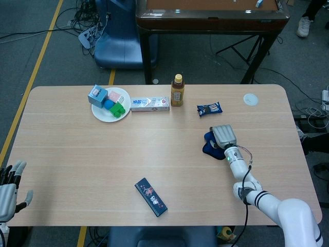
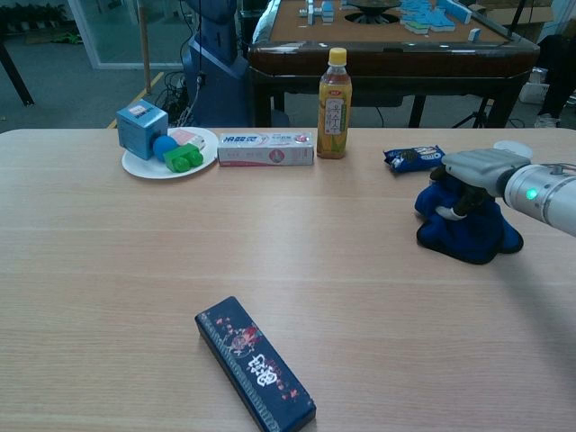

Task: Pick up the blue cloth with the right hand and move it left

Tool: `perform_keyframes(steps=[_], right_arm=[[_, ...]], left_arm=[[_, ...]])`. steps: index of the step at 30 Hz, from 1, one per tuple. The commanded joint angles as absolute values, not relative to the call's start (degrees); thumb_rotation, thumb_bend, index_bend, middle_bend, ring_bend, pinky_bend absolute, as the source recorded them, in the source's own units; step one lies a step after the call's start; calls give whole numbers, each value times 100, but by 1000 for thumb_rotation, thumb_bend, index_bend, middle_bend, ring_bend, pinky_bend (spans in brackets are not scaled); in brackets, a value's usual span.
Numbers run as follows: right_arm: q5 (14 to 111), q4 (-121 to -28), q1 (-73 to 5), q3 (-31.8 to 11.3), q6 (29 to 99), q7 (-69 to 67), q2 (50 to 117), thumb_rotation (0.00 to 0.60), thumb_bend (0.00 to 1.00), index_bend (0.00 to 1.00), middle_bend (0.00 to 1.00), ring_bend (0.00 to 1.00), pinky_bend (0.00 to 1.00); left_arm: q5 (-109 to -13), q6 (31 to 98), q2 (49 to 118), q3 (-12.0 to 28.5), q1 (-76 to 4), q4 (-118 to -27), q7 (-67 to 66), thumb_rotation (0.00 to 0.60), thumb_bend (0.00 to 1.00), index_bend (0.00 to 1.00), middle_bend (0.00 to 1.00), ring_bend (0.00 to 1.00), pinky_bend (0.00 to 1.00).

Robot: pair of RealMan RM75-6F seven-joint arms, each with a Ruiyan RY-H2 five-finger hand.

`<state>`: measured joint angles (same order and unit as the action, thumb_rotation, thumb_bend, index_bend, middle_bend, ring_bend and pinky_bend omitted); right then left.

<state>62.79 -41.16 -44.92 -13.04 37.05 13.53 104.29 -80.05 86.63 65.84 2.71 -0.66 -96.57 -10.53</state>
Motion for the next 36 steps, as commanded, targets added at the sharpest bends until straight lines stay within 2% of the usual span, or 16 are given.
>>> perform_keyframes(steps=[1, 11, 27, 36], right_arm=[[6319, -4115, -4541, -1291, 3660, 1272, 10500, 600, 696, 758, 508, 504, 708], [6625, -4423, -4629, -1186, 3706, 1033, 10479, 600, 696, 758, 510, 504, 708], [6215, -2997, -4739, -1368, 3221, 1184, 10670, 600, 696, 758, 516, 504, 708], [6199, -2682, -4767, -1422, 3042, 1078, 10770, 600, 696, 758, 519, 504, 708]], left_arm=[[-7998, 8669, 6585, 269, -59, -9652, -1051, 600, 357, 56, 0, 11, 0], [-7978, 8707, 6566, 254, -15, -9652, -1031, 600, 358, 56, 0, 11, 0], [-7986, 8727, 6577, 235, 24, -9604, -977, 600, 357, 56, 0, 11, 0], [-7972, 8717, 6601, 231, 35, -9591, -960, 600, 357, 56, 0, 11, 0]])
